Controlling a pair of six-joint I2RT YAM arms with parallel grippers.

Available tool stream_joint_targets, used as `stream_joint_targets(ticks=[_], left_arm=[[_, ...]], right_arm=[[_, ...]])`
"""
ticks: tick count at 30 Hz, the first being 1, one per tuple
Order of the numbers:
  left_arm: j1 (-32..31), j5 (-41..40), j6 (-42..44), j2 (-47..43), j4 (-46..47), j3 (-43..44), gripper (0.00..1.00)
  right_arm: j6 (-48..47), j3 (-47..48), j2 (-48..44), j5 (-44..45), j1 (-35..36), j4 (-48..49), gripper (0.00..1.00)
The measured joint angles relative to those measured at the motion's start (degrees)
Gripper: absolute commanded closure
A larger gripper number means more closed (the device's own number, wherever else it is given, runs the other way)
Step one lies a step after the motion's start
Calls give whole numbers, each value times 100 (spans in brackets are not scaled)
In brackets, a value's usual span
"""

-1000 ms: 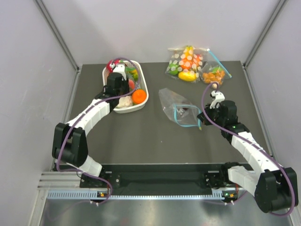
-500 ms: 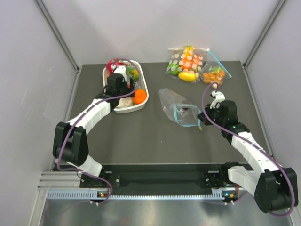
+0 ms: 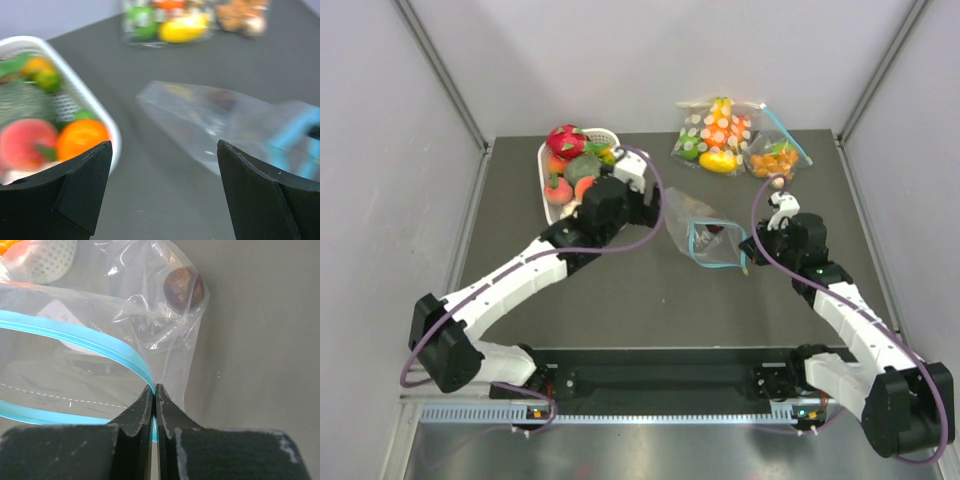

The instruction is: Open the zip-top bag and remove the fake food

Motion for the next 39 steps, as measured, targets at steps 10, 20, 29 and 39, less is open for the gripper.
stream_joint_targets(ticks=[10, 20, 29, 39], left_arm=[[-1462, 225, -1016, 271, 98, -240, 9], [-1495, 66, -1421, 896, 590, -452, 20], [-1314, -269, -1488, 1351, 776, -660, 100], [-496, 105, -1320, 1351, 798, -1327, 100]], right_arm=[[13, 83, -2, -57, 0, 2, 100], [153, 118, -4, -216, 46, 42, 100], [262, 188, 280, -424, 531, 151, 76], [175, 1008, 138, -297, 601, 57, 35]])
